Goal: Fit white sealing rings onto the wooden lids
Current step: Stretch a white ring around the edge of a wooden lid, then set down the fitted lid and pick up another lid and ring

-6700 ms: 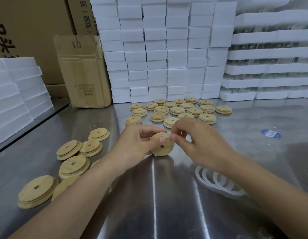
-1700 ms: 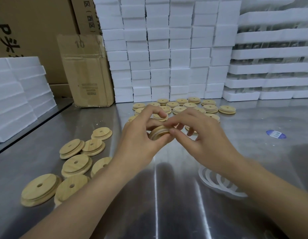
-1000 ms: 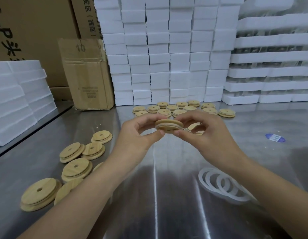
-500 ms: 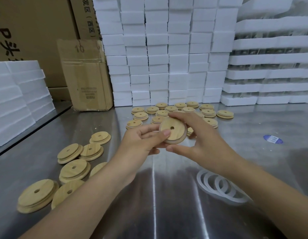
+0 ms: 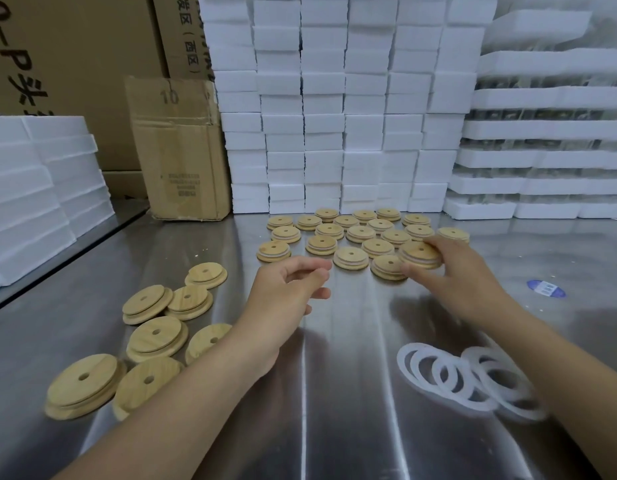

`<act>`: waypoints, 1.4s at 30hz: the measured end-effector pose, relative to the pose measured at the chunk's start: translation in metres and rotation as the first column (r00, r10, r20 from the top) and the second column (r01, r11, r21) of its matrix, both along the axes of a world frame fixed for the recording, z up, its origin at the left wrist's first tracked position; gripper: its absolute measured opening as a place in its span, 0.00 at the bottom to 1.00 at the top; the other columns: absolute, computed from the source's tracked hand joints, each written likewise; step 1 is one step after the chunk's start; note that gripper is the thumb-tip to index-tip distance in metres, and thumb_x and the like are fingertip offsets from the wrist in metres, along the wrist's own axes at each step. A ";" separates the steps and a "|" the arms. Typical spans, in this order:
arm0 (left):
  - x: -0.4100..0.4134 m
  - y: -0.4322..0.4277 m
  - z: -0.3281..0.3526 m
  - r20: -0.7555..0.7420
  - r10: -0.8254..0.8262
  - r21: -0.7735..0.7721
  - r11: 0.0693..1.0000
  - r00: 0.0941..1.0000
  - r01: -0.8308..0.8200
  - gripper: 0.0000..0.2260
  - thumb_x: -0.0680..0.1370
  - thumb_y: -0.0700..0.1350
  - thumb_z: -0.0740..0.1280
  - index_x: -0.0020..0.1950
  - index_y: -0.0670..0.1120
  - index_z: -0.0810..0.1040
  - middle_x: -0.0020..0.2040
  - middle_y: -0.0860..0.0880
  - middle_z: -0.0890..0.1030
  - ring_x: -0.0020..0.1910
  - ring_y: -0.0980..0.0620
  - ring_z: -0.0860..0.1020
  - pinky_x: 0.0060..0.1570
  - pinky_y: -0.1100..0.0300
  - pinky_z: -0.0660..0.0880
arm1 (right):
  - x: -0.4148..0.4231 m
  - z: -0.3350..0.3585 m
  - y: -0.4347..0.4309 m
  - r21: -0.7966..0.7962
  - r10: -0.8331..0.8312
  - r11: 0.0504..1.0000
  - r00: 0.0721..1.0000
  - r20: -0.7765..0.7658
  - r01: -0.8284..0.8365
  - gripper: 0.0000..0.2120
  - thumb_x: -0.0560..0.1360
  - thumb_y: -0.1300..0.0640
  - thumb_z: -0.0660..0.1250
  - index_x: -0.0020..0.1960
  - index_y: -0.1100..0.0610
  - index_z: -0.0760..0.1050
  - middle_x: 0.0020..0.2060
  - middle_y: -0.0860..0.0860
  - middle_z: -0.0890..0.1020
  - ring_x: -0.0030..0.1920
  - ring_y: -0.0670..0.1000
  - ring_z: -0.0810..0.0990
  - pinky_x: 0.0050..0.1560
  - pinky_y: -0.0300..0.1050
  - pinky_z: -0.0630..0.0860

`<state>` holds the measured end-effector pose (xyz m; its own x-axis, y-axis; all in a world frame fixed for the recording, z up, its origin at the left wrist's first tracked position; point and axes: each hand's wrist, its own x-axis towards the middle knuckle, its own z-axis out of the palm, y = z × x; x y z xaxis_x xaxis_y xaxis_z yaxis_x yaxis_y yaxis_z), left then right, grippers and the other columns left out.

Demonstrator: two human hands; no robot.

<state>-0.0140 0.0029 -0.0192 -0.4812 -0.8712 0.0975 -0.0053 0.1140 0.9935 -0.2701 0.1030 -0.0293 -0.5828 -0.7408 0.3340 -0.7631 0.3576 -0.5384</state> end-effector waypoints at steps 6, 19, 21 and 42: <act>0.002 0.001 0.005 0.057 -0.009 -0.104 0.994 0.998 0.015 0.08 0.82 0.43 0.71 0.49 0.54 0.88 0.51 0.53 0.87 0.42 0.60 0.86 0.47 0.58 0.74 | -0.017 -0.016 0.003 0.362 -0.161 0.911 0.978 -0.135 0.200 0.38 0.79 0.28 0.58 0.81 0.50 0.65 0.76 0.54 0.70 0.74 0.61 0.69 0.72 0.60 0.67; 0.087 -0.051 0.060 0.900 0.023 -0.229 0.874 0.435 0.428 0.33 0.61 0.70 0.78 0.65 0.70 0.74 0.58 0.64 0.76 0.57 0.60 0.77 0.58 0.55 0.77 | -0.007 -0.006 0.008 0.204 -0.193 0.962 0.980 0.048 0.180 0.26 0.78 0.39 0.70 0.72 0.47 0.69 0.50 0.50 0.86 0.53 0.58 0.83 0.60 0.58 0.78; 0.099 -0.056 0.063 0.917 -0.005 -0.178 0.890 0.400 0.420 0.35 0.59 0.69 0.81 0.64 0.67 0.76 0.58 0.62 0.77 0.57 0.58 0.79 0.61 0.52 0.79 | -0.005 -0.005 0.007 0.179 -0.182 0.969 0.981 0.061 0.169 0.26 0.79 0.41 0.70 0.73 0.47 0.68 0.50 0.49 0.87 0.56 0.58 0.82 0.61 0.58 0.78; 0.151 -0.030 -0.021 0.867 0.258 -0.436 0.808 0.427 0.396 0.39 0.68 0.86 0.45 0.78 0.79 0.45 0.85 0.59 0.32 0.84 0.53 0.31 0.83 0.41 0.42 | -0.009 -0.007 0.000 0.249 -0.141 0.956 0.988 -0.067 0.153 0.24 0.78 0.41 0.71 0.70 0.48 0.73 0.59 0.57 0.83 0.58 0.63 0.80 0.56 0.58 0.78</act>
<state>0.1374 -0.0275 -0.0399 -0.6299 -0.7765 -0.0138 -0.7646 0.6169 0.1866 -0.2789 0.1030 -0.0363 -0.6795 -0.7120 0.1770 -0.7145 0.5874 -0.3799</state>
